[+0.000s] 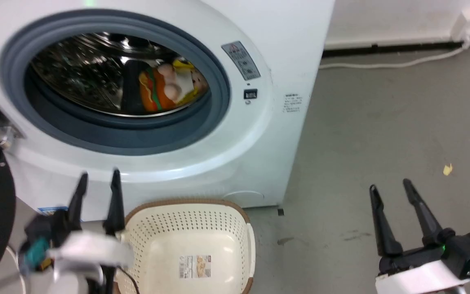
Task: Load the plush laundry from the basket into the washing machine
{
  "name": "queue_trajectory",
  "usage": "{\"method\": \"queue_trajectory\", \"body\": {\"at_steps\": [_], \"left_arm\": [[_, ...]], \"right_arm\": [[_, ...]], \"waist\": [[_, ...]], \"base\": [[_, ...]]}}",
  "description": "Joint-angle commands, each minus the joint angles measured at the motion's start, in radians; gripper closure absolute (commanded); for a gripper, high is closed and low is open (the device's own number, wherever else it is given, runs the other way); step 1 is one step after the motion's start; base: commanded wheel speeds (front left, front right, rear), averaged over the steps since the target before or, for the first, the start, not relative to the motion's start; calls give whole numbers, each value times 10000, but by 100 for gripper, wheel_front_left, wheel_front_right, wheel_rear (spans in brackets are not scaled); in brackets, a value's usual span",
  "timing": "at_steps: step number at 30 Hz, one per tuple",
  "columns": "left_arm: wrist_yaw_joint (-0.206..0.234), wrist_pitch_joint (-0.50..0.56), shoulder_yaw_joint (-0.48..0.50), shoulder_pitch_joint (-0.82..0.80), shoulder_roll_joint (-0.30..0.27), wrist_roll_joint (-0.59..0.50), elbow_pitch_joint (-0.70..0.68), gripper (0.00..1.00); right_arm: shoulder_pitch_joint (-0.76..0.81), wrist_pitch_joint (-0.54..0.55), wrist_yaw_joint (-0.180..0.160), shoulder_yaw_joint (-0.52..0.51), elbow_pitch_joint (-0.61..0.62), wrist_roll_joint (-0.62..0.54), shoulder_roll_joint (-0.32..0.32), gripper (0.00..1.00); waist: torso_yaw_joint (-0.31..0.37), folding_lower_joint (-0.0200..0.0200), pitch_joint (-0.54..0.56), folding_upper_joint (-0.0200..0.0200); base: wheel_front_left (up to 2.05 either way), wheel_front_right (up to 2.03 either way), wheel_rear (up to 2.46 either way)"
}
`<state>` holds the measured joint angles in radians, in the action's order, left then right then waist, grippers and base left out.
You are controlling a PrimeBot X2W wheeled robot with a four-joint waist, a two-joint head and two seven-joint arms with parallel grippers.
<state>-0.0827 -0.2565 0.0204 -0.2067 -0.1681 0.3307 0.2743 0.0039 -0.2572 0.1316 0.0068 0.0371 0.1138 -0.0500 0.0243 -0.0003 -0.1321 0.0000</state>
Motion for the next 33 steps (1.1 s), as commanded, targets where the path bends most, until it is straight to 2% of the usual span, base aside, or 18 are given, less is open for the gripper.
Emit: {"method": "queue_trajectory", "body": {"at_steps": [1,6,10,21,22,33], "left_arm": [[-71,-49,217,751,374,-219,-802,0],[-197,-51,251,2109,847,-1022,-2210,0],[-152,-51,367,2696,1068,-1300,-2779,0],[267,-52,461,3146,1173,-1524,-2892,0],[232,2,449,2984,1172,-1511,-2846,100],[273,156,410,2939,1176,-1617,-2829,100]], "right_arm": [[206,-46,-9,76,19,-12,-2,0],[415,-46,-9,126,53,33,-2,0],[568,-46,-9,181,50,68,-2,0],[660,-46,-9,357,-2,195,-2,0],[502,0,-2,345,11,123,0,100],[461,156,-1,321,-10,47,0,100]], "waist": [[-135,3,244,0],[-110,3,510,0],[-66,3,652,0],[-100,3,812,0],[-101,3,813,0],[-118,3,848,0]], "base": [[0,0,0],[0,0,0],[0,0,0],[0,0,0],[0,0,0],[0,0,0]]}}
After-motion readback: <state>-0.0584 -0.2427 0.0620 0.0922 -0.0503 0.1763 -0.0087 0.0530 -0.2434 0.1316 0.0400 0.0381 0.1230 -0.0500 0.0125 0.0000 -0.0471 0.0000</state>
